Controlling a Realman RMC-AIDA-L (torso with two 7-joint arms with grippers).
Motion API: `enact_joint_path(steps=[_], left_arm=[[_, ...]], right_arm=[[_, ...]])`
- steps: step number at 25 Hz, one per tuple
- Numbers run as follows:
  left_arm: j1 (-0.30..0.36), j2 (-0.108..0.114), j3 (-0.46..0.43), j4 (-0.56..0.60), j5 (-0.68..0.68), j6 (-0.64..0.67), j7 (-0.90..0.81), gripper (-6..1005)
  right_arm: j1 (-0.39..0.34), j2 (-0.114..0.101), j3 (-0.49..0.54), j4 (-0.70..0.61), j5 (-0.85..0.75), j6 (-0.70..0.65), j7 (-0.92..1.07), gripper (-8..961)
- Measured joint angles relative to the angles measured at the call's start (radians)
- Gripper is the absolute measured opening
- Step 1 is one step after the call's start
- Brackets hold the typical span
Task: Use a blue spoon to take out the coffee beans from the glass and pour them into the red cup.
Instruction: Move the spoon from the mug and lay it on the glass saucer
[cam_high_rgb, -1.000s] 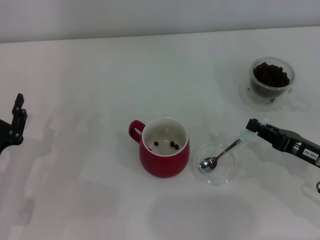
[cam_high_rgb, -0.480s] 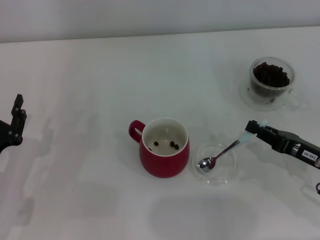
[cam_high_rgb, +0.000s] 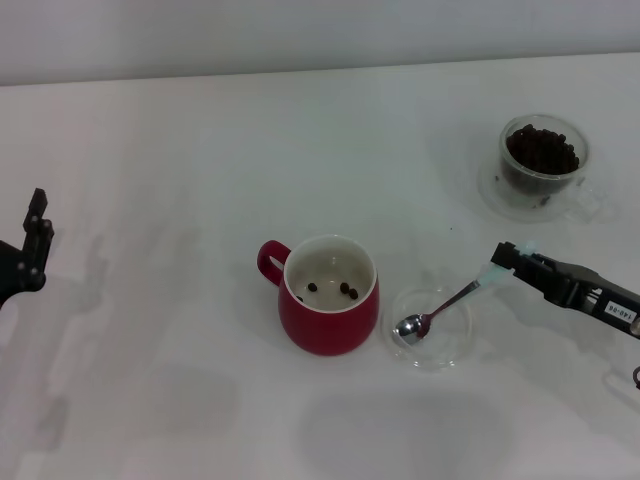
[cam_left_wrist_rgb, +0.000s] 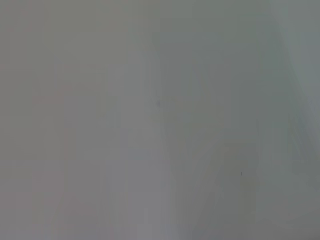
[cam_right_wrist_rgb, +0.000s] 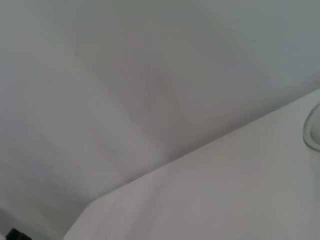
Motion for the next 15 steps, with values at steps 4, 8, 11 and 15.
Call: enact_joint_path(steps=[4, 8, 11, 15], left_arm=[[0.003, 0.0, 0.0, 0.004, 0.002, 0.0, 0.0, 490], [0.005, 0.0, 0.0, 0.006, 0.003, 0.001, 0.0, 490], [0.007, 0.0, 0.0, 0.007, 0.004, 0.003, 0.0, 490], [0.007, 0.0, 0.001, 0.007, 0.006, 0.006, 0.0, 491]], right_arm=[[0.0, 0.0, 0.0, -0.001, -0.006, 0.0, 0.0, 146], [0.0, -0.001, 0.0, -0.001, -0.008, -0.009, 0.0, 162], [0.0, -0.002, 0.0, 0.0, -0.009, -0.013, 0.0, 174], [-0.001, -0.003, 0.0, 0.0, -0.009, -0.017, 0.0, 190]])
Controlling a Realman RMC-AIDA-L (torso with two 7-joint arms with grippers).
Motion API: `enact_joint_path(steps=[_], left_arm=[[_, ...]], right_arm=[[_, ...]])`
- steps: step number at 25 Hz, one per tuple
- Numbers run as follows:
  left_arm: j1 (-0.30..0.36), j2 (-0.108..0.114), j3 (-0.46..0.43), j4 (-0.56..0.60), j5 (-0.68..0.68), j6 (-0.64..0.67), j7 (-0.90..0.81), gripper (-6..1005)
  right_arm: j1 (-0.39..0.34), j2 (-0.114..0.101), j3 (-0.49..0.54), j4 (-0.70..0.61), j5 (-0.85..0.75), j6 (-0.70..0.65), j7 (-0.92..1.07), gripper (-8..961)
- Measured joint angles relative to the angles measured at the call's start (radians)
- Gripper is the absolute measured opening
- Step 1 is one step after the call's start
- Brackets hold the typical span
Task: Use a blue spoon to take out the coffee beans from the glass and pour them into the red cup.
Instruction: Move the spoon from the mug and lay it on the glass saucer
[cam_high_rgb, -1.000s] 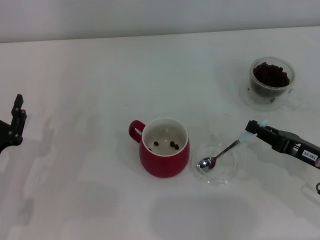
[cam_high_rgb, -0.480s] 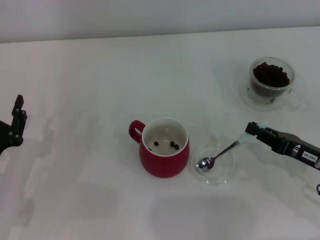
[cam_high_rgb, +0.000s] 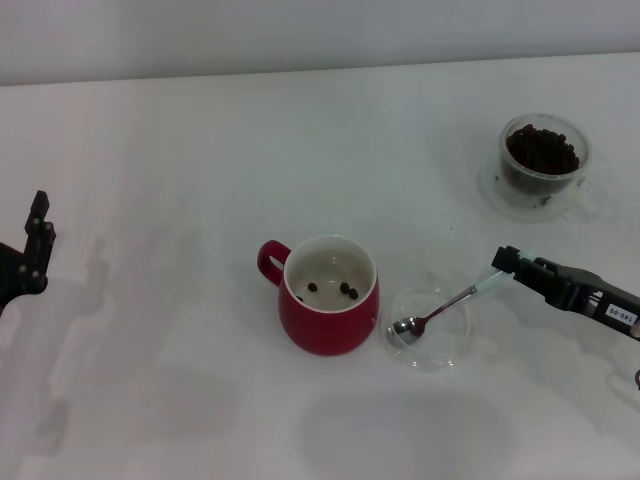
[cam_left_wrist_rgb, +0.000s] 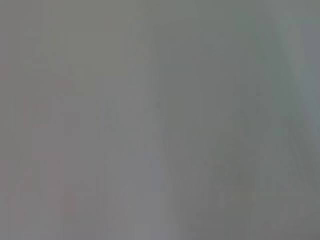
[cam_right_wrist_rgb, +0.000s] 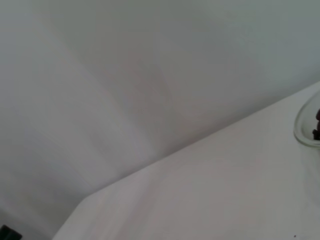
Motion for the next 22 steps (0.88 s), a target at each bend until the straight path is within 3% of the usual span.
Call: enact_joint_path(steps=[22], left_arm=[[-0.002, -0.002, -0.001, 0.0, -0.002, -0.004, 0.0, 490]], right_arm=[[0.001, 0.0, 0.0, -0.007, -0.021, -0.046, -0.005, 210]])
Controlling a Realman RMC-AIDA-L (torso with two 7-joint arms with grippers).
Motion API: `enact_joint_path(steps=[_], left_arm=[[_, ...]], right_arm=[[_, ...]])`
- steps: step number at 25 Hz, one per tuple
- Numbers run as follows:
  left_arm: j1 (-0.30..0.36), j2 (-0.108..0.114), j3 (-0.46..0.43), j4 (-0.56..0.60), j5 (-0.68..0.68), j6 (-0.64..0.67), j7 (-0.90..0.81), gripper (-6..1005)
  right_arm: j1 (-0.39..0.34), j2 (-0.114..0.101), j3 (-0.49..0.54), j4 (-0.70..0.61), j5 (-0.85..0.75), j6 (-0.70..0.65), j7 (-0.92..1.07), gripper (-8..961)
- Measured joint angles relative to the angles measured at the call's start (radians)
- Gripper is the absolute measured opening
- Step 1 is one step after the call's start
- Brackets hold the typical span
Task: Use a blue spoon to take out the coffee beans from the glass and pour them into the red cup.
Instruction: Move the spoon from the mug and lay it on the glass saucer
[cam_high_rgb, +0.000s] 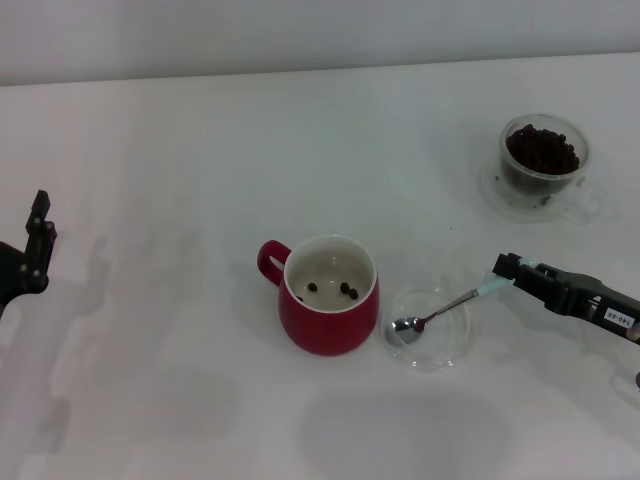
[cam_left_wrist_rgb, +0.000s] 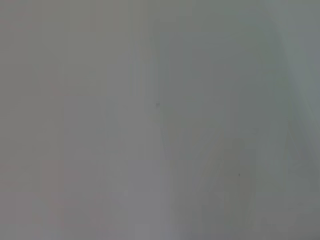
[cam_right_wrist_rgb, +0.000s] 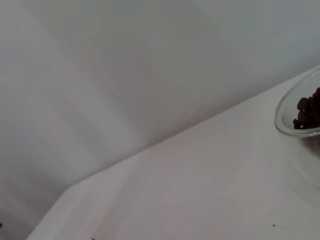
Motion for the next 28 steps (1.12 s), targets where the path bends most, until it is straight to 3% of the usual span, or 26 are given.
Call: enact_joint_path(steps=[15, 28], left_arm=[[0.0, 0.001, 0.0, -0.006, -0.003, -0.003, 0.0, 491], [-0.005, 0.002, 0.0, -0.008, -0.005, -0.003, 0.0, 490]], right_arm=[[0.0, -0.001, 0.002, -0.003, 0.0, -0.031, -0.006, 212], [0.0, -0.018, -0.007, -0.003, -0.02, -0.023, 0.028, 227]])
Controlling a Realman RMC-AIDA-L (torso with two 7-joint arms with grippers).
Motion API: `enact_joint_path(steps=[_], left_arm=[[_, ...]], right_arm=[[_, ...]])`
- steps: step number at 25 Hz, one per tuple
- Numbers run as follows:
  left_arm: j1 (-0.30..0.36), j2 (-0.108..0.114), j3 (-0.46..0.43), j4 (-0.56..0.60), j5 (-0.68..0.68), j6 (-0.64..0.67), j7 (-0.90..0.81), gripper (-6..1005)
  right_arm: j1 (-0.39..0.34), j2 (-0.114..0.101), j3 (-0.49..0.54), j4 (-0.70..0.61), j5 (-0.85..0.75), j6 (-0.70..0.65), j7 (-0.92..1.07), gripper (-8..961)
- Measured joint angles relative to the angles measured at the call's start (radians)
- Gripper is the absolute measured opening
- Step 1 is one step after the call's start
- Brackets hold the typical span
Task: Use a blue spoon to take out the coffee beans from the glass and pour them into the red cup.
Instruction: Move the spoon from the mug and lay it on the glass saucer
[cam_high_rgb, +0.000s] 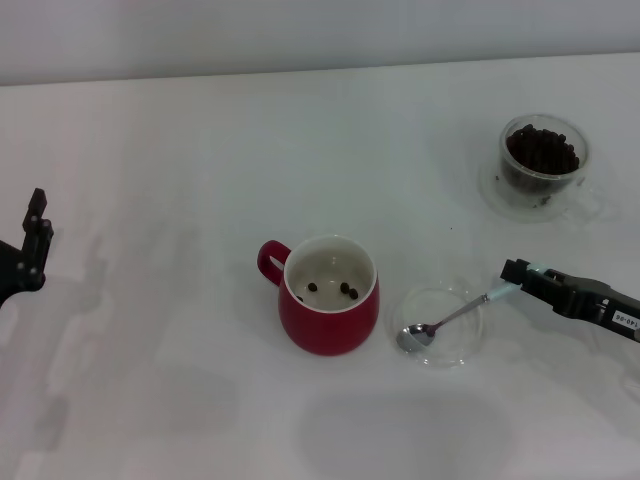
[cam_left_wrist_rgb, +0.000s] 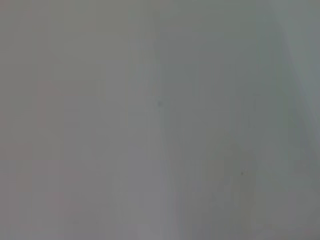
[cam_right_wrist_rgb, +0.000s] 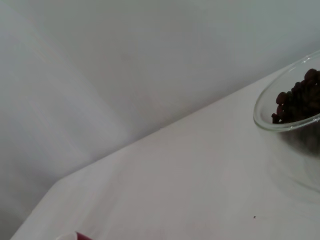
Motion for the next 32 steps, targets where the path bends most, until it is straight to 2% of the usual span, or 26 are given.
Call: enact_joint_path(steps=[10, 21, 32], left_arm=[[-0.004, 0.001, 0.0, 0.0, 0.0, 0.0, 0.0, 490], [-0.018, 0.002, 0.0, 0.0, 0.0, 0.0, 0.0, 490], [-0.02, 0.0, 0.0, 0.005, 0.0, 0.0, 0.0, 491]], right_arm=[[0.0, 0.0, 0.005, 0.0, 0.007, -0.001, -0.001, 354], [0.0, 0.001, 0.008, -0.002, 0.011, -0.012, -0.068, 354], [0.0, -0.012, 0.052, -0.002, 0.014, -0.018, -0.06, 353]])
